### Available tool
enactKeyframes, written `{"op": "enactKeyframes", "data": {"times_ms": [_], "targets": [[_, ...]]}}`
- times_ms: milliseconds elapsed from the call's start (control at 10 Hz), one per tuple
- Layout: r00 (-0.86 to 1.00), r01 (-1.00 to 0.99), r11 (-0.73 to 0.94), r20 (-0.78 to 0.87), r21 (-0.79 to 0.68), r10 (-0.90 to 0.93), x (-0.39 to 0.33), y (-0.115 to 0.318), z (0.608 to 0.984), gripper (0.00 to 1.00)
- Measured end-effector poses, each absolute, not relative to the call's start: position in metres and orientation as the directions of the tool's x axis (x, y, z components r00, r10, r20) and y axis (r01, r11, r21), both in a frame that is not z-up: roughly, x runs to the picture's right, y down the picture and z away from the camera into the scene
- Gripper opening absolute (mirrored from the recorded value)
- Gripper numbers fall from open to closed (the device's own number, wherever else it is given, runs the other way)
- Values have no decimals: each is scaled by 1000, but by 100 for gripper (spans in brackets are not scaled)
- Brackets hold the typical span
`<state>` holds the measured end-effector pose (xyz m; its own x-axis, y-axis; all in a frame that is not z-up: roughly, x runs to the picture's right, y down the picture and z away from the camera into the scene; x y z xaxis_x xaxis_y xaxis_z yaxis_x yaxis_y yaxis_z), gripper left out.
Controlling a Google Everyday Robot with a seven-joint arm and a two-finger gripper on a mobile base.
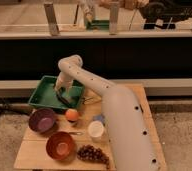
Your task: Place brush in paper cup
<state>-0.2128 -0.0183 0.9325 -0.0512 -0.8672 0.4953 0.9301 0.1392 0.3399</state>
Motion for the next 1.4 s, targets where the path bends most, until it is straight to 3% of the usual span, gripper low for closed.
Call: {"op": "enactKeyframes", "data": {"times_ms": [700, 1400], "targets": [[-330, 880, -127, 398, 458, -856, -248, 5, 938, 80], [-303, 917, -118, 474, 381, -827, -252, 17, 950, 80]]}}
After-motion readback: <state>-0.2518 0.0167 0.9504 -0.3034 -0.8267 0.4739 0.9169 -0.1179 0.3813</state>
